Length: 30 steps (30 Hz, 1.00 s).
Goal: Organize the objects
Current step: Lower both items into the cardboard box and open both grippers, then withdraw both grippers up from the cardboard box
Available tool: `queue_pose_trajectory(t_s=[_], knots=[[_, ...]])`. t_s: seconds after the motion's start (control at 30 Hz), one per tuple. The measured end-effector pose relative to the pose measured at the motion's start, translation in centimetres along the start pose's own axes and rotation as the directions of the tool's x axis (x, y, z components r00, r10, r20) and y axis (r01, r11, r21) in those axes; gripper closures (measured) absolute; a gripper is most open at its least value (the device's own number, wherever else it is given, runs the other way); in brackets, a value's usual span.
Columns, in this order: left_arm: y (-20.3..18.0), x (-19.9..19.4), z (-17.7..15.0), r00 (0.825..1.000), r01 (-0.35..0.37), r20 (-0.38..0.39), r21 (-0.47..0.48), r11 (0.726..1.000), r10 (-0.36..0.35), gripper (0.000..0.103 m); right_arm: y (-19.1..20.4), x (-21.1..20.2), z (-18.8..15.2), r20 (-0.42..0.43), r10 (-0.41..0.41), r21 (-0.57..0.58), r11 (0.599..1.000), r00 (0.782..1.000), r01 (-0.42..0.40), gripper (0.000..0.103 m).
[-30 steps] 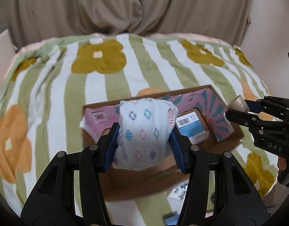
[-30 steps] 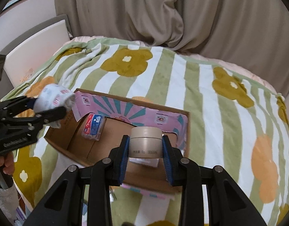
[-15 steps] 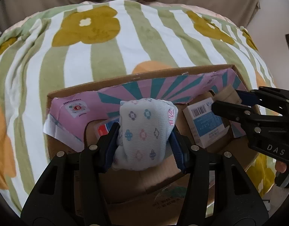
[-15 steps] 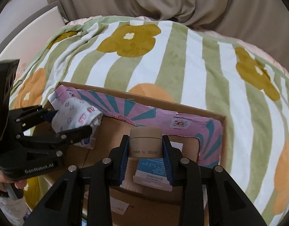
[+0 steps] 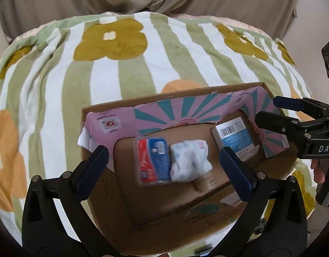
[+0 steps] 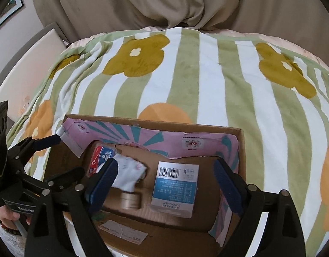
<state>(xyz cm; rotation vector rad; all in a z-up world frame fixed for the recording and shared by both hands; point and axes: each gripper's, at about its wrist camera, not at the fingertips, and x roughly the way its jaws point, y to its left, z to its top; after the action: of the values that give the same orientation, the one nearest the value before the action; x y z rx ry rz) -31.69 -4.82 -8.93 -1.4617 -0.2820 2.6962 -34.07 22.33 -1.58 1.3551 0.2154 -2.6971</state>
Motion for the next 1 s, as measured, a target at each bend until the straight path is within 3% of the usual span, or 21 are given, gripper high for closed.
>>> queue_pose_trajectory(t_s=[0.33,0.6,0.8,1.0], knots=[[-0.8,-3.4,-0.9,0.999,-0.007,0.053,0.009,1.000,0.006,0.000,1.3,-1.9,-0.7,0.010,-0.002,-0.050,0.999,1.000,0.002,0.014],[-2.3,-9.3,-1.4,0.986,-0.004,0.165,0.029,1.000,-0.001,0.000,2.2,-6.4,-1.7,0.085,-0.005,-0.076,0.997,0.996,0.012,0.014],[-4.0,-14.3,-2.9,0.962,-0.035,0.271,0.044,0.998,0.021,0.000,3.2,-10.6,-3.3,0.156,-0.026,-0.102,0.994,0.987,0.042,0.014],[-6.0,-19.0,-6.1,0.924,-0.117,0.372,0.057,0.992,0.088,0.000,3.8,-15.1,-6.6,0.245,-0.056,-0.111,0.990,0.968,0.085,0.014]])
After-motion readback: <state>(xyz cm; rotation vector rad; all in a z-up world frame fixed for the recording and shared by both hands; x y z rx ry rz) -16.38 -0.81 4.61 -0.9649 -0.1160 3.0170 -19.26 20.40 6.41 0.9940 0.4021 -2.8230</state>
